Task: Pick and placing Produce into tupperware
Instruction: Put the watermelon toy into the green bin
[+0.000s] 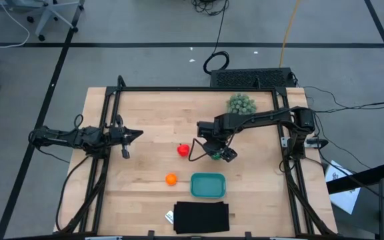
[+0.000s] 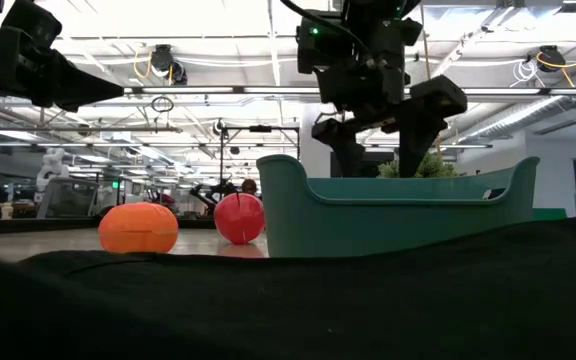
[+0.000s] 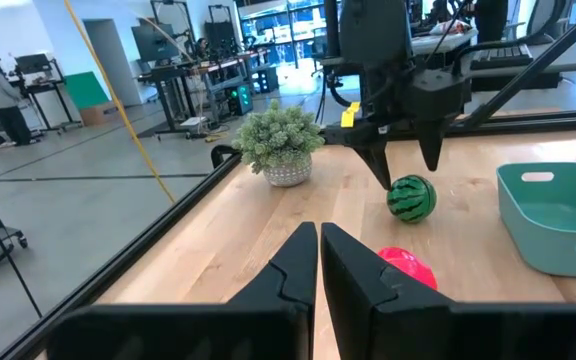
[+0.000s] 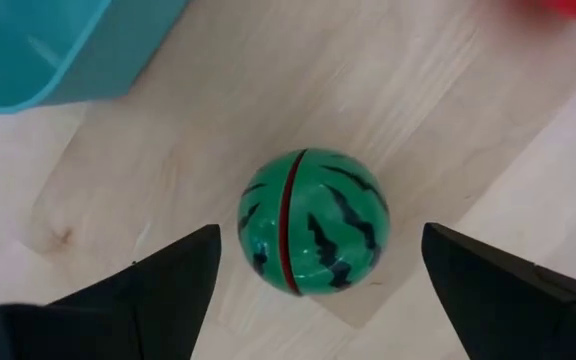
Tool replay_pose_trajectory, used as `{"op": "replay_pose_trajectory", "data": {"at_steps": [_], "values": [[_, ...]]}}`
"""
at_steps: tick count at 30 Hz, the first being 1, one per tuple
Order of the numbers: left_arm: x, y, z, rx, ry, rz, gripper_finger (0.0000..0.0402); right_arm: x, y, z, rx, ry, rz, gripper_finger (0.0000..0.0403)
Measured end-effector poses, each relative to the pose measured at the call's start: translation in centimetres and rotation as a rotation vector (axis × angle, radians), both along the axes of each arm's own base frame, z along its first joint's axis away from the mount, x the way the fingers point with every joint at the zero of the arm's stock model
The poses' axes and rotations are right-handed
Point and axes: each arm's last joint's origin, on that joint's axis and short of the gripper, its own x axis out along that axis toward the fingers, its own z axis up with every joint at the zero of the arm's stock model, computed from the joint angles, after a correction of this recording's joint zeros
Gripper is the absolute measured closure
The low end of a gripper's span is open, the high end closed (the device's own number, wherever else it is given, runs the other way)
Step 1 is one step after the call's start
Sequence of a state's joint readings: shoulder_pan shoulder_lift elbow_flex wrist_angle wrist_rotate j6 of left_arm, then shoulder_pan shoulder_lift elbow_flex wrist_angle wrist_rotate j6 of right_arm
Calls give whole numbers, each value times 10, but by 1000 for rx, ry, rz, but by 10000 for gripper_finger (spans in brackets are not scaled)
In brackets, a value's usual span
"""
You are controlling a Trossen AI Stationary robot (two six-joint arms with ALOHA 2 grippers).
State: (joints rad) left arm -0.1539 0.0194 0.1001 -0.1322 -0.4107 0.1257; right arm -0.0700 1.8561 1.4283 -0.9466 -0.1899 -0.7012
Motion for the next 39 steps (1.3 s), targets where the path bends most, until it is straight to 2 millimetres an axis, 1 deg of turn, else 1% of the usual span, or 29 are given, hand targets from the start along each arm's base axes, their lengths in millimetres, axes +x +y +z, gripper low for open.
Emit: {"op": "replay_pose_trajectory", "data": {"at_steps": [17, 24, 39], "values": [[0, 0, 0, 0, -1, 0, 378, -6, 1, -26, -2, -35, 47, 65], [0, 0, 0, 0, -1, 0, 378, -5, 1, -26, -3, -44, 51, 69], [0, 0, -1, 1, 5, 0, 378, -4, 0, -26, -4, -58, 44, 115]]}}
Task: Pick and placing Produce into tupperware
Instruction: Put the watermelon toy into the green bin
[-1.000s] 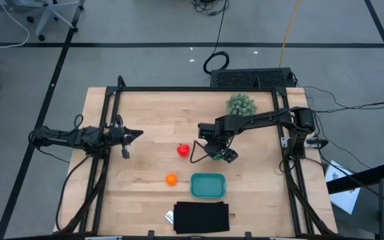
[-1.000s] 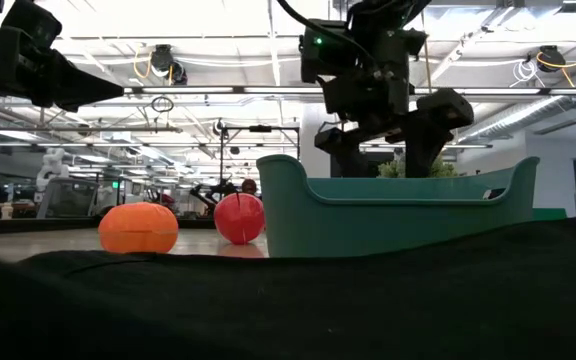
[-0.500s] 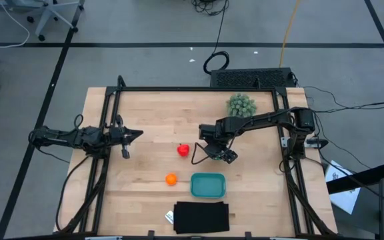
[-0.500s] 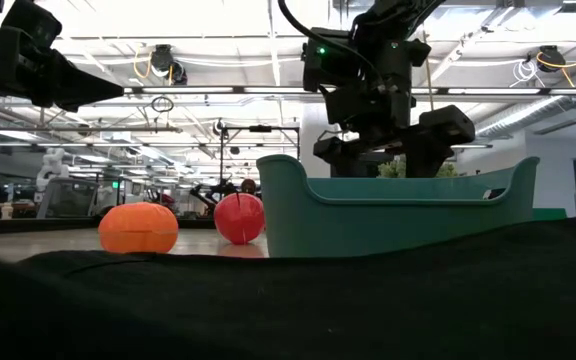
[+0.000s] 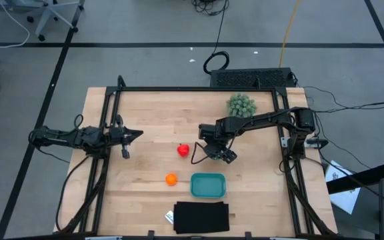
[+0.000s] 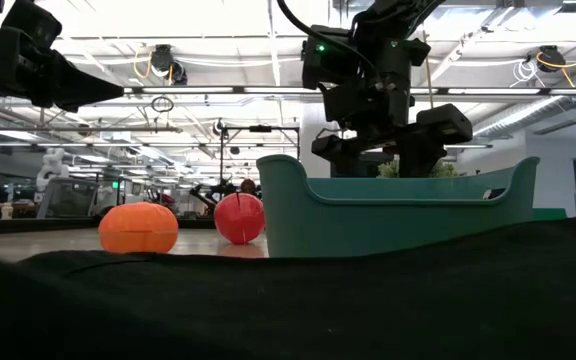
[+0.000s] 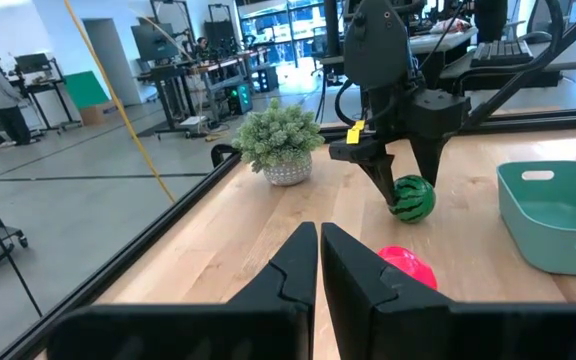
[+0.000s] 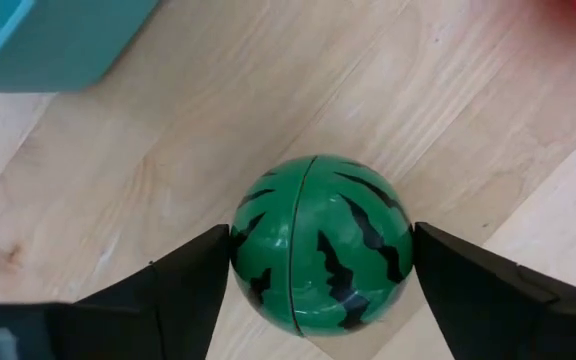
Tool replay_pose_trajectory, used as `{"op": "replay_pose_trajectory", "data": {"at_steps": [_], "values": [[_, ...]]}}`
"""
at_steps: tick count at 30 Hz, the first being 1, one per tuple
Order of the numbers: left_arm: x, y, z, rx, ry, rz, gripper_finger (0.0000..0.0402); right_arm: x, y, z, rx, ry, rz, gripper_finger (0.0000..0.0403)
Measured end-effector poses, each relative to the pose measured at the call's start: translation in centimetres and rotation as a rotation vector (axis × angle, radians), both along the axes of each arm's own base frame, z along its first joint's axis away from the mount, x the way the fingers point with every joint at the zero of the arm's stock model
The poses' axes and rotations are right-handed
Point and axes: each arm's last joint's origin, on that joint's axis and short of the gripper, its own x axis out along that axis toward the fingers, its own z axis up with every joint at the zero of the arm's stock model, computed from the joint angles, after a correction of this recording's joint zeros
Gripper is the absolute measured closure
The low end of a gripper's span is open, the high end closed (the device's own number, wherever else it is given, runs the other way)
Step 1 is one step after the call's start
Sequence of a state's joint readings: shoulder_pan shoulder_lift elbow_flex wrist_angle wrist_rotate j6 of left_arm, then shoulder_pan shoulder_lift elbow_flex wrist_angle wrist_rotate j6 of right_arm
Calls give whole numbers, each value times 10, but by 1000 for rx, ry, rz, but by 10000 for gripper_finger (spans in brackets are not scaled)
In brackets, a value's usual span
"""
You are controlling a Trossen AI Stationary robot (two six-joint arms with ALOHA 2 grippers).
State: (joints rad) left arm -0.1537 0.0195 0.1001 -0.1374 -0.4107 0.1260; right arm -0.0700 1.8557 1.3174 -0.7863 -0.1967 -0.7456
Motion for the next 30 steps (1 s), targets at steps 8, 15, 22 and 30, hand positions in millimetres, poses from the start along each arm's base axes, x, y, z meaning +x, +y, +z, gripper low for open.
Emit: {"op": "replay_pose_trajectory", "data": {"at_steps": [8, 15, 22, 30], "values": [[0, 0, 0, -2, 1, 0, 378, 0, 0, 0, 1, 0, -1, 122], [0, 0, 0, -3, 0, 0, 378, 0, 0, 1, -10, -1, -2, 123], [0, 0, 0, -3, 0, 0, 378, -5, 0, 20, -11, -50, -34, 124], [0, 0, 0, -3, -1, 0, 378, -14, 0, 44, 3, -95, -168, 124]]}}
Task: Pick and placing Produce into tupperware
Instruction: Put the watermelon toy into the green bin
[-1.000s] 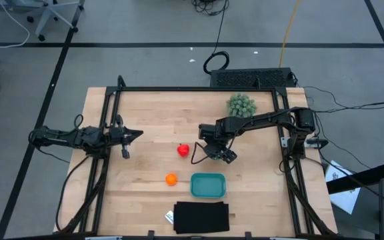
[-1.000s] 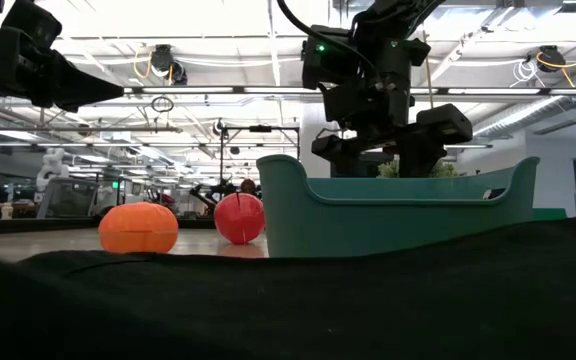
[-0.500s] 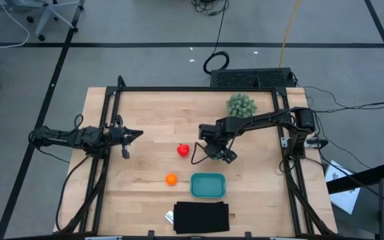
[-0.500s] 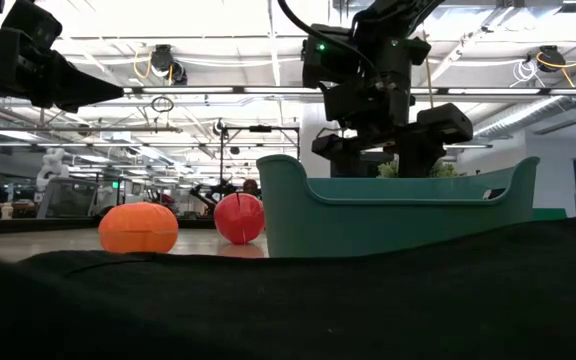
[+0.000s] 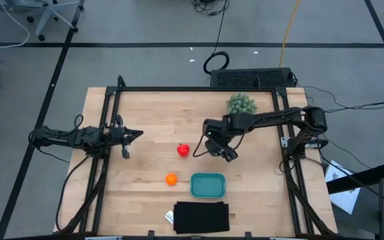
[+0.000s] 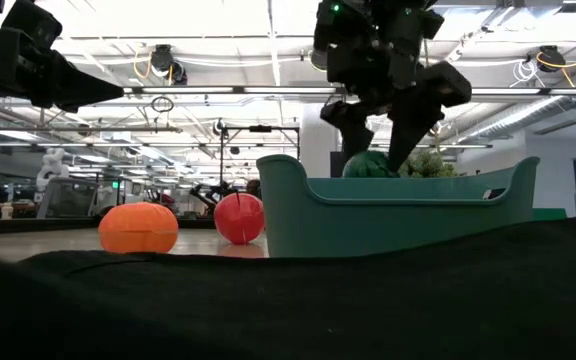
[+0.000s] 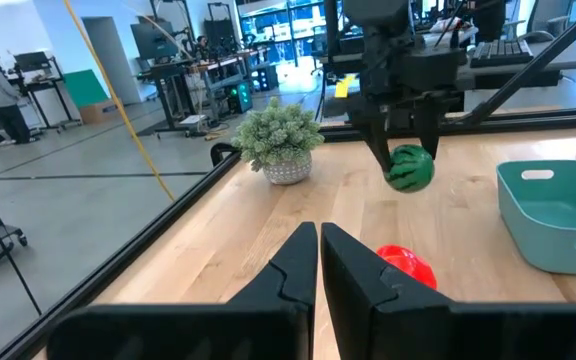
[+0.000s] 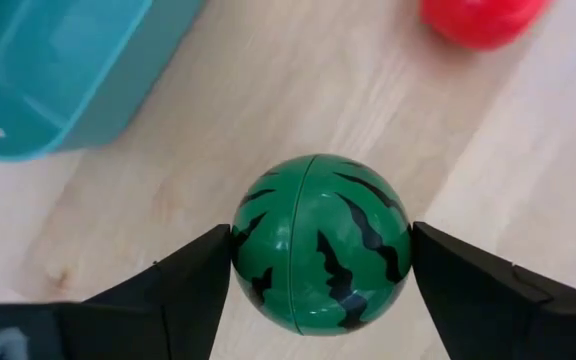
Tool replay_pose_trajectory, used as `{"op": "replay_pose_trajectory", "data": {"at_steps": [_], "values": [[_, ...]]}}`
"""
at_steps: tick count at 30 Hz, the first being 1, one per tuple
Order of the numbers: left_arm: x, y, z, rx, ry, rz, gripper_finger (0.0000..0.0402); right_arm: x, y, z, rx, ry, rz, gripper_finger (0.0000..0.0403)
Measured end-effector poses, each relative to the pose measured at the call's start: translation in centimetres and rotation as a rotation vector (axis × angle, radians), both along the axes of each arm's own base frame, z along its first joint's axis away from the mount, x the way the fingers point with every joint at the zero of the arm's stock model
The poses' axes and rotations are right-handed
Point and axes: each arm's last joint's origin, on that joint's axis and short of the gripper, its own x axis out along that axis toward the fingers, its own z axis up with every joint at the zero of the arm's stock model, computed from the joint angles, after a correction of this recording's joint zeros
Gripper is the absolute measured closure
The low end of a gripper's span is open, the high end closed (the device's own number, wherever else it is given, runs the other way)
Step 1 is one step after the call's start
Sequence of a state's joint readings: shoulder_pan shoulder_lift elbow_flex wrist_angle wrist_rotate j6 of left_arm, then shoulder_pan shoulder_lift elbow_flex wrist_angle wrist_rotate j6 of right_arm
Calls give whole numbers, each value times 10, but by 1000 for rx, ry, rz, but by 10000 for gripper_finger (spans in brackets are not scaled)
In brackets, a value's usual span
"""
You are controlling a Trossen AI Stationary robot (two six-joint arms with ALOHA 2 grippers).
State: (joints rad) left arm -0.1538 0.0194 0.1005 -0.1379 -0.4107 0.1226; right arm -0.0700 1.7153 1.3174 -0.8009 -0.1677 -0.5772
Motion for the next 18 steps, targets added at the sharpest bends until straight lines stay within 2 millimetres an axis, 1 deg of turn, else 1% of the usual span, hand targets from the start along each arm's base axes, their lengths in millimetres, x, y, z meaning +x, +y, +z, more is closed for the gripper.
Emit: {"op": "replay_pose_trajectory", "data": {"at_steps": [4, 7, 12, 18], "values": [[0, 0, 0, 3, 0, 0, 378, -6, 2, 9, -71, 31, -49, 124], [0, 0, 1, 2, -5, 0, 378, -6, 8, 21, -89, 63, -62, 124], [0, 0, 1, 2, -8, 0, 378, -2, 16, 48, -74, 47, -105, 124], [0, 0, 1, 1, -8, 0, 378, -2, 21, 78, -49, 46, -179, 124]]}}
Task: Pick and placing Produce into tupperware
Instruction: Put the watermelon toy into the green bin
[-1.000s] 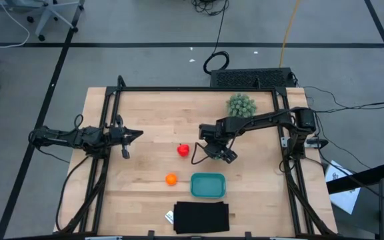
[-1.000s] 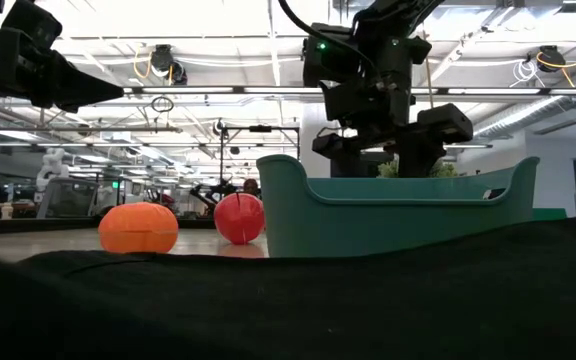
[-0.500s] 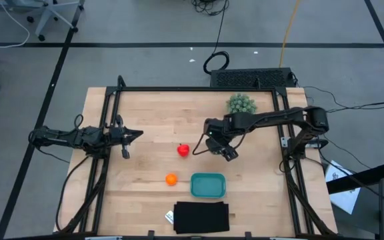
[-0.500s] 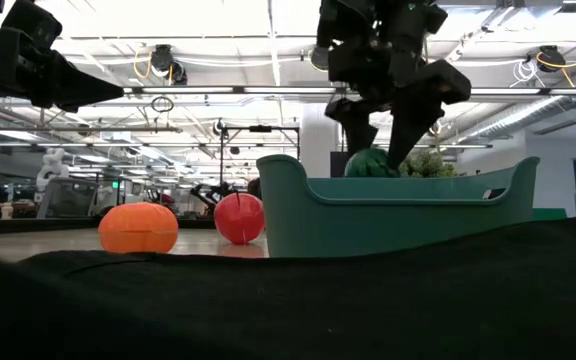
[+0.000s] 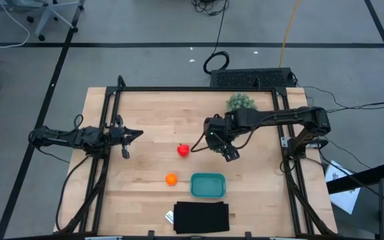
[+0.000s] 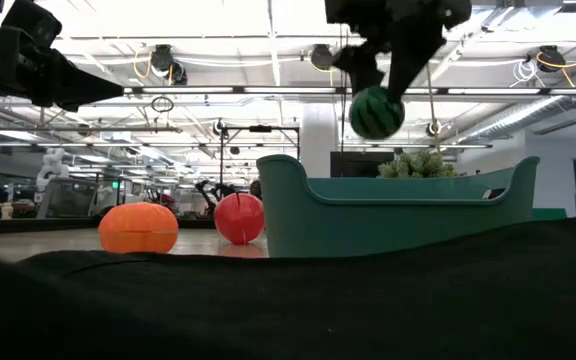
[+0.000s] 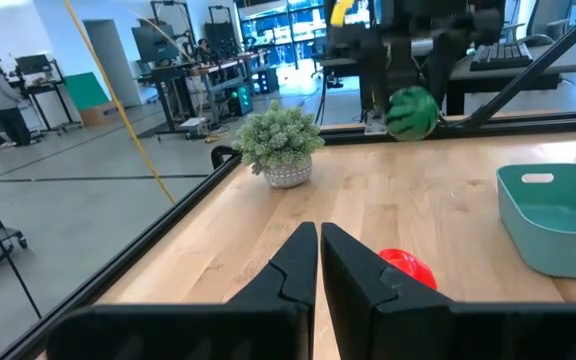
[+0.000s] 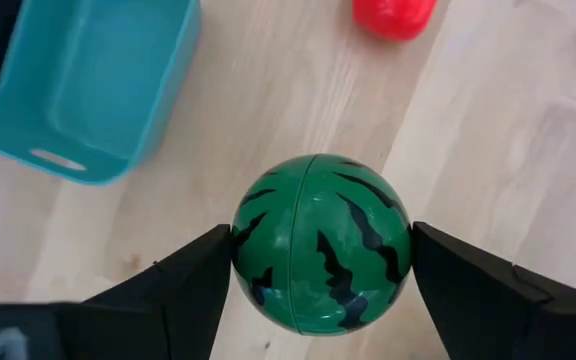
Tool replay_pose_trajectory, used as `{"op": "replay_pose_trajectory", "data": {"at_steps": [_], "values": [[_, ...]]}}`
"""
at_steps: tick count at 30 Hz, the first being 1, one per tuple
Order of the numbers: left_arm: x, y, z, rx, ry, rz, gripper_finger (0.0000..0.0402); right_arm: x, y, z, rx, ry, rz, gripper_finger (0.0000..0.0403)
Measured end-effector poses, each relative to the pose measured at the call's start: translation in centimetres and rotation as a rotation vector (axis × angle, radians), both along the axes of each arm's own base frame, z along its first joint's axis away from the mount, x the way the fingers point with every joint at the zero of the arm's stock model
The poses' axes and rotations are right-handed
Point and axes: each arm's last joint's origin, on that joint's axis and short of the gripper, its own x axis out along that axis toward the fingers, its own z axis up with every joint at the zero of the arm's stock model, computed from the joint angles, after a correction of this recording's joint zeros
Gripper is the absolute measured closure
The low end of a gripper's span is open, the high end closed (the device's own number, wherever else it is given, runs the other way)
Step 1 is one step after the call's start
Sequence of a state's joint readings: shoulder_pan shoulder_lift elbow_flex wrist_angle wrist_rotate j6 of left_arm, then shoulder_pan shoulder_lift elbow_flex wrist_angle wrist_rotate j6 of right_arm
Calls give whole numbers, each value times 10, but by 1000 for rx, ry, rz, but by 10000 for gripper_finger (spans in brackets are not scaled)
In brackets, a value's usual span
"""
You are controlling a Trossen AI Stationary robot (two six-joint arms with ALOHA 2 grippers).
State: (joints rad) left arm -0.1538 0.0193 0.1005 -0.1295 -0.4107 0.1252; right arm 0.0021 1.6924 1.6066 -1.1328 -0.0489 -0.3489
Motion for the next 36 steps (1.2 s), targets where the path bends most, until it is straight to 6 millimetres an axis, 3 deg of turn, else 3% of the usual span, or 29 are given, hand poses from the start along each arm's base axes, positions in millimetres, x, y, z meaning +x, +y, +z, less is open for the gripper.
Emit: {"op": "replay_pose_trajectory", "data": {"at_steps": [8, 12, 17, 24, 36], "values": [[0, 0, 0, -3, -1, 0, 378, -4, -1, 36, 22, -14, -61, 124], [0, 0, 0, -2, -1, 0, 378, -5, 2, 43, 48, -30, -87, 124], [0, 0, 0, -2, 0, 0, 378, 1, 11, 39, 77, -28, -81, 124], [0, 0, 0, -2, 3, 0, 378, 18, 34, 18, 96, 5, -12, 124], [0, 0, -1, -2, 5, 0, 378, 34, 83, 9, 113, -179, 160, 124]]}}
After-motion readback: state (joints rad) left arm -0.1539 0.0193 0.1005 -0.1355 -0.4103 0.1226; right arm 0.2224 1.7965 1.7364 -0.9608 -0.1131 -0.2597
